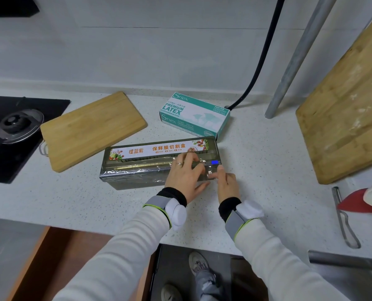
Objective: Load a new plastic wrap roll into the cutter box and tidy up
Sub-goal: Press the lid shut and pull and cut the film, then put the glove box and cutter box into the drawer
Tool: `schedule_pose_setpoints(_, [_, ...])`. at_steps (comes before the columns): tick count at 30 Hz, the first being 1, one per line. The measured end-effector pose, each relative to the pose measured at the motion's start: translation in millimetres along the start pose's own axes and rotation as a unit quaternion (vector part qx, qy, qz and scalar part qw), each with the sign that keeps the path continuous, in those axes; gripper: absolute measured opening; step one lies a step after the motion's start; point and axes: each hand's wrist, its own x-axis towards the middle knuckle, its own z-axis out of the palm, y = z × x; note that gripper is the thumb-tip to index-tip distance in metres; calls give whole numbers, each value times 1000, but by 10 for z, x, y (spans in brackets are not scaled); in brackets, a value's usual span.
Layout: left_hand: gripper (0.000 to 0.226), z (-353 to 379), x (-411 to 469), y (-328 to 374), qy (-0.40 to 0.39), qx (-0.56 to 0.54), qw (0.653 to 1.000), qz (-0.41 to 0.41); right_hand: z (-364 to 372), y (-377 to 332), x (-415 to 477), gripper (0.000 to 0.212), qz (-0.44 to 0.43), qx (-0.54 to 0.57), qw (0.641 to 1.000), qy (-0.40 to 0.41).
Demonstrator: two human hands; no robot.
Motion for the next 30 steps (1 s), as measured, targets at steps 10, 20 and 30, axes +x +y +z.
schedule_pose_setpoints(10, [24, 19, -8, -15, -28, -3, 1000, -2, 1, 43, 31, 21, -9, -34, 999, -1])
schedule_pose_setpoints(20, [24, 45, -26, -14, -51, -1, 999, 4, -131, 37, 102, 18, 21, -46, 995, 86])
schedule_pose_setpoints(30, [24, -161, 185, -236, 30, -58, 997, 30, -256, -598, 494, 20, -115, -68, 980, 150])
